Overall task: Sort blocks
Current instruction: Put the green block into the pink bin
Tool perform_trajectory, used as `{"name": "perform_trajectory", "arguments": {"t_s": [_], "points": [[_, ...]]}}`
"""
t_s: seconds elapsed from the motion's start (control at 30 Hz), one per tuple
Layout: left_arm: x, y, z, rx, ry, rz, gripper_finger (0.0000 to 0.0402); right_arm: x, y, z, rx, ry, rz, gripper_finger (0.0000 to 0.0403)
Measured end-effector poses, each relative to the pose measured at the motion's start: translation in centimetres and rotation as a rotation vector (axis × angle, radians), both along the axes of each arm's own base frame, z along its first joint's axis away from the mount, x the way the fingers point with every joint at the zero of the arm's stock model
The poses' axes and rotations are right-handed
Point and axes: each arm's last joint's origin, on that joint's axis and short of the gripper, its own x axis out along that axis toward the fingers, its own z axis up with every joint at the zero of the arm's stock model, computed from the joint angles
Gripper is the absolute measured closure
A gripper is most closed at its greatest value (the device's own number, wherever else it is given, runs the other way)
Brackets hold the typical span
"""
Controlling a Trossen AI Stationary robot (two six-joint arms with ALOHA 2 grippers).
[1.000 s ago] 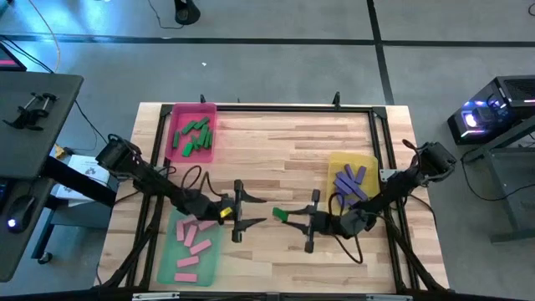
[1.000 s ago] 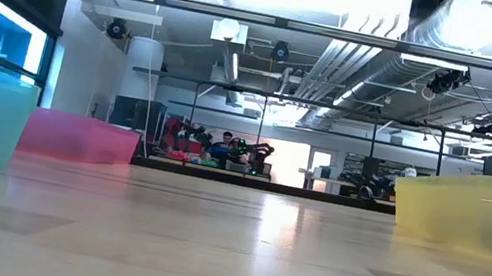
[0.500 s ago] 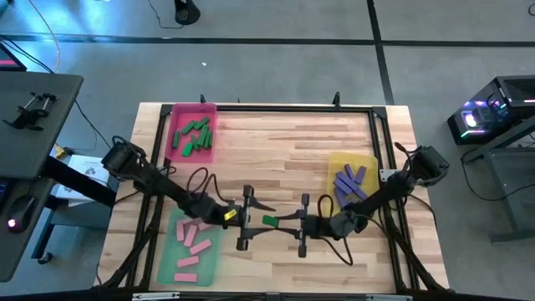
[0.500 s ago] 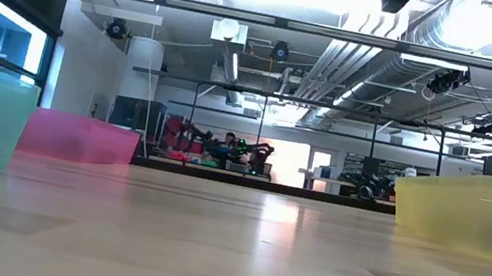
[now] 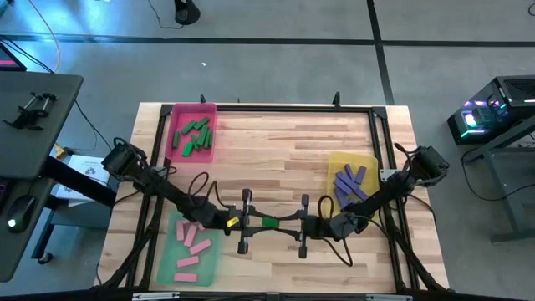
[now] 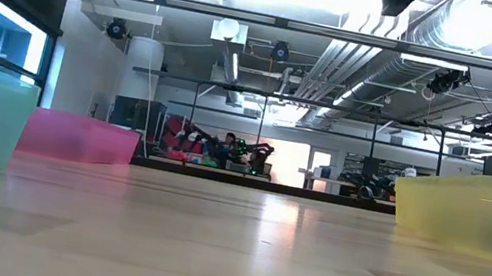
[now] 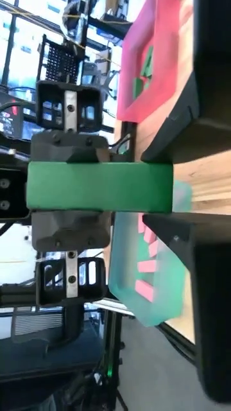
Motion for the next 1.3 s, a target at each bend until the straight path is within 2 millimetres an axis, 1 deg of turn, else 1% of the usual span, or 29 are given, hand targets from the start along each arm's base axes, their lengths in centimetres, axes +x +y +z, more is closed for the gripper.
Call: {"name": "perform_trajectory", "arguments": {"t_s": [0.03,0.13,0.2,0.27,0.33,0.4,0.47,0.53,0.57,0.67,0.7,0.8,0.87,0.93,1.0,1.13,1.2,1.3], "points": [[-0.1,-0.1,-0.1,0.009,0.007,0.017,0.0328,0.0,0.0,-0.1,0.002,0.008,0.0,0.0306],[-0.5,-0.5,-0.2,0.052,0.045,0.11,0.033,0.0,-0.1,-0.5,-0.009,0.047,-0.015,0.026],[-0.9,-0.7,-0.2,0.071,0.09,0.221,0.033,0.0,-0.2,-0.8,-0.012,0.067,-0.04,0.0234],[-1.6,-0.6,-0.1,0.1,0.151,0.381,0.033,-0.1,-0.3,-0.9,0.002,0.079,-0.088,0.0217],[-2.6,-0.3,0.1,0.144,0.224,0.582,0.033,-0.2,-0.4,-1.3,0.003,0.104,-0.129,0.0208],[-3.5,0.4,0.3,0.194,0.28,0.78,0.033,-0.2,-0.4,-1.5,-0.012,0.125,-0.142,0.0205],[-4.4,1.6,0.7,0.233,0.309,0.943,0.033,-0.3,-0.5,-1.6,-0.007,0.133,-0.145,0.0204],[-5.1,3.5,1.5,0.22,0.317,1.021,0.033,-0.3,-0.5,-1.7,0.005,0.14,-0.147,0.0203],[-5.5,4.7,2.1,0.181,0.324,1.018,0.033,-0.3,-0.4,-1.7,0.014,0.14,-0.147,0.0203],[-6.7,9.8,3.1,-0.013,0.45,0.939,0.033,-0.4,-0.4,-1.9,0.014,0.151,-0.144,0.0202],[-7.2,11.8,3.1,-0.08,0.513,0.956,0.033,-0.4,-0.3,-1.9,0.012,0.154,-0.143,0.0202],[-9.9,17.2,2.5,-0.192,0.71,1.152,0.033,-0.5,-0.1,-1.9,0.009,0.154,-0.136,0.0202],[-11.7,20.1,2.0,-0.266,0.843,1.279,0.033,-0.5,-0.1,-1.9,0.007,0.157,-0.135,0.0202],[-13.2,22.7,1.4,-0.36,0.974,1.357,0.033,-0.5,-0.1,-2.0,0.006,0.159,-0.135,0.0201],[-14.2,24.8,0.7,-0.424,1.063,1.381,0.033,-0.5,-0.1,-2.0,0.004,0.161,-0.134,0.0201],[-15.5,28.1,-1.2,-0.52,1.142,1.327,0.033,-0.5,-0.1,-2.0,0.004,0.161,-0.134,0.0201],[-15.9,29.4,-1.9,-0.559,1.142,1.301,0.033,-0.5,-0.1,-2.0,0.002,0.164,-0.134,0.0201],[-16.3,30.7,-2.9,-0.609,1.169,1.294,0.033,-0.6,-0.1,-2.1,-0.004,0.172,-0.135,0.0201]]}}
